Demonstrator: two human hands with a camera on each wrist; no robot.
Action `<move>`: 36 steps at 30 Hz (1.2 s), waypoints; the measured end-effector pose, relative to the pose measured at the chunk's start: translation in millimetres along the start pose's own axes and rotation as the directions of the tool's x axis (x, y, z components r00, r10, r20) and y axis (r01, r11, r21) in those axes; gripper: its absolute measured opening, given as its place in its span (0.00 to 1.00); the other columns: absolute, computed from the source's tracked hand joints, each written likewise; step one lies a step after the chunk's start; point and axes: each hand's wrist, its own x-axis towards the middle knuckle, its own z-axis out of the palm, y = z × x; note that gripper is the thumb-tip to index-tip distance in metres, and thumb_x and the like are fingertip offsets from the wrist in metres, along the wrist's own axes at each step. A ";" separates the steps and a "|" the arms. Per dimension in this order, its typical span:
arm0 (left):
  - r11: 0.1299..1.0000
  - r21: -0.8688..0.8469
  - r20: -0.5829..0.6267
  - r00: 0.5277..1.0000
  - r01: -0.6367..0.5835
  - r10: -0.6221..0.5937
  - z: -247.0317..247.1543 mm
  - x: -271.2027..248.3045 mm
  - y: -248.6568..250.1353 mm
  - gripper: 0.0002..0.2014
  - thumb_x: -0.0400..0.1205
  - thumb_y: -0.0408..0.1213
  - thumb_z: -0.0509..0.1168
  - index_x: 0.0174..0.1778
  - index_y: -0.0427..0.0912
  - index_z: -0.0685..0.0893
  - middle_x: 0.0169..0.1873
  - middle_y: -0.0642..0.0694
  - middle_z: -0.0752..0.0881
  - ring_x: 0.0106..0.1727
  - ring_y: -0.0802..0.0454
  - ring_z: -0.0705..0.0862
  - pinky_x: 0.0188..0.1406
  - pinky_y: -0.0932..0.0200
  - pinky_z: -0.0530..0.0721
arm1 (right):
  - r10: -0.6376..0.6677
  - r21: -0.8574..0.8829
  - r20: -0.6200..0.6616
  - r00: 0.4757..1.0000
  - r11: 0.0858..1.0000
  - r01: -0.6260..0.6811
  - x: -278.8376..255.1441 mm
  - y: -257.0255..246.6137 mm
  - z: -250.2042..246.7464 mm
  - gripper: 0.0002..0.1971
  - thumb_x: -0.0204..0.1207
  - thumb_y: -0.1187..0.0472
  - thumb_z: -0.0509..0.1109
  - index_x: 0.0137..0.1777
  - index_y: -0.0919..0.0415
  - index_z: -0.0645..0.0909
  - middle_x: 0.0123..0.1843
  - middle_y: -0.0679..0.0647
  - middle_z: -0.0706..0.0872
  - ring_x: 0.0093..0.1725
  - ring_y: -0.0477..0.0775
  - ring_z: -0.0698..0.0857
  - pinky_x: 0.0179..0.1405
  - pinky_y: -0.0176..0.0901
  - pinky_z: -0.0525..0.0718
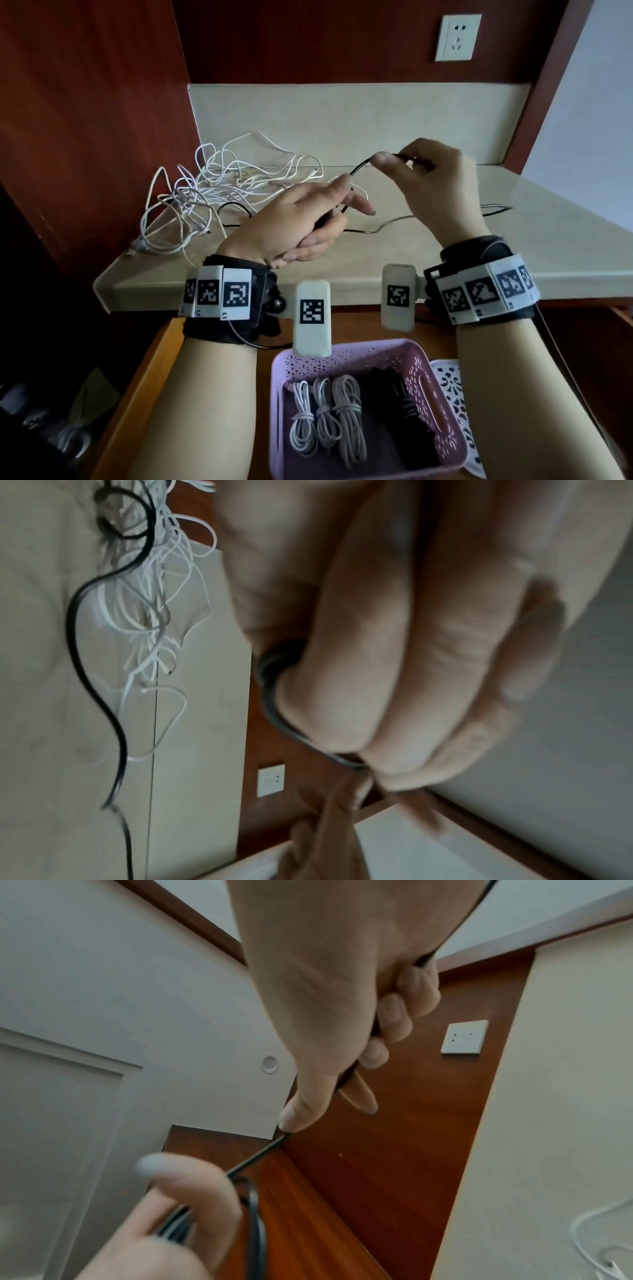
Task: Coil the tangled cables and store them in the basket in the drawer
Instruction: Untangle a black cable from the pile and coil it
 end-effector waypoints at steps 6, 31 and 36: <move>0.736 -0.525 -0.269 0.903 -0.428 0.334 -8.0 5.2 3.8 0.22 0.91 0.42 0.39 0.44 0.38 0.76 0.16 0.52 0.75 0.08 0.63 0.63 0.05 0.68 0.56 | -0.048 0.005 0.540 0.841 0.999 0.054 -15.7 5.9 27.8 0.12 0.81 0.52 0.66 0.46 0.57 0.87 0.22 0.44 0.73 0.22 0.42 0.67 0.24 0.31 0.64; 0.955 0.212 -0.335 0.933 0.209 -0.130 1.7 11.0 -13.6 0.18 0.91 0.40 0.47 0.58 0.26 0.71 0.14 0.46 0.77 0.07 0.54 0.63 0.10 0.71 0.59 | -0.196 0.119 0.110 0.974 0.976 0.183 -1.4 -13.7 -9.2 0.08 0.65 0.54 0.81 0.37 0.55 0.85 0.28 0.45 0.67 0.27 0.40 0.67 0.31 0.30 0.64; 0.981 0.127 -0.078 0.988 0.145 -0.136 6.0 0.9 -0.6 0.36 0.87 0.57 0.35 0.65 0.34 0.80 0.17 0.48 0.59 0.11 0.58 0.54 0.11 0.78 0.55 | -0.176 0.184 0.067 0.982 0.970 0.161 -0.3 -5.0 -3.2 0.07 0.65 0.53 0.80 0.38 0.51 0.85 0.29 0.46 0.65 0.29 0.41 0.66 0.32 0.29 0.63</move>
